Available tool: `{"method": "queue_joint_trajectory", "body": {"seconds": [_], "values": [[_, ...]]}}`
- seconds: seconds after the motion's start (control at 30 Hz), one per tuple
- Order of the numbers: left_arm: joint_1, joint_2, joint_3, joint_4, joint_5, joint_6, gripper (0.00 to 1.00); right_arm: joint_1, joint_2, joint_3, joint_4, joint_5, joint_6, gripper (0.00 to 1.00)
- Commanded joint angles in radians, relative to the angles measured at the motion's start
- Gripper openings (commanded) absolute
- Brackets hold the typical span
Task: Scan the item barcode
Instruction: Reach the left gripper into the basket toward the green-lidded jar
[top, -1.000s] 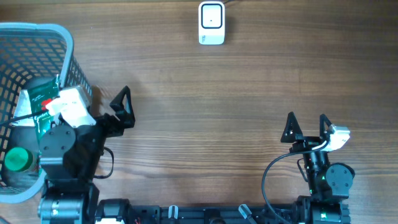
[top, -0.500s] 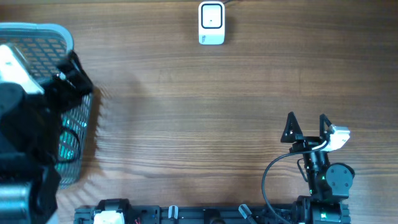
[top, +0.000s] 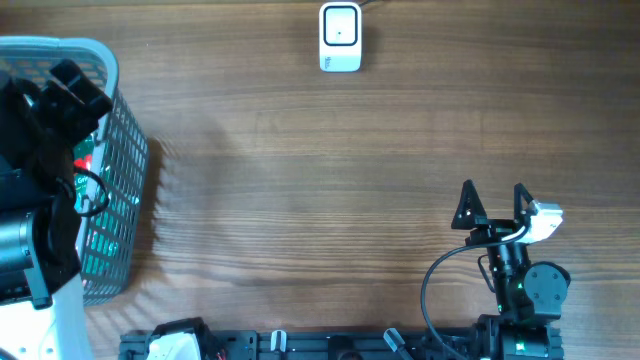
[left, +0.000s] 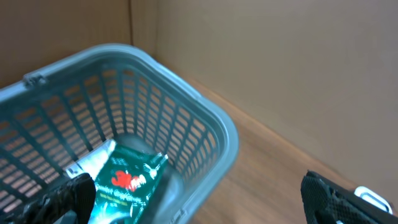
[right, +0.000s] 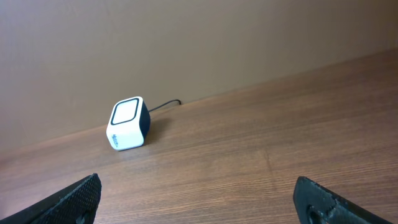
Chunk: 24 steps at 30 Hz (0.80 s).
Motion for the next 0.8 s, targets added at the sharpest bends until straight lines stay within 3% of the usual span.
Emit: {"method": "queue_joint_trajectory", "body": {"seconds": [0.0,0.1,0.17,0.3,0.4,0.5,0.77], "values": [[0.05,0.005,0.019,0.032,-0.137,-0.04,1.0,0.004,0.0,-0.001,0.004,0.007,0.007,1.0],[0.159,0.04,0.047,0.032,-0.142,-0.061,1.0,0.004,0.0,-0.001,0.004,0.007,0.007,1.0],[0.291,0.087,0.063,0.015,-0.125,-0.172,1.0,0.004,0.0,-0.001,0.004,0.007,0.007,1.0],[0.487,0.247,0.062,-0.192,0.11,-0.294,1.0,0.004,0.0,-0.001,0.004,0.007,0.007,1.0],[0.531,0.371,0.062,-0.317,0.117,-0.326,1.0,0.004,0.0,-0.001,0.004,0.007,0.007,1.0],[0.581,0.496,0.058,-0.426,0.115,-0.436,1.0,0.004,0.0,-0.001,0.004,0.007,0.007,0.99],[0.706,0.551,-0.111,-0.422,0.066,-0.473,1.0,0.004,0.0,-0.001,0.004,0.007,0.007,1.0]]}}
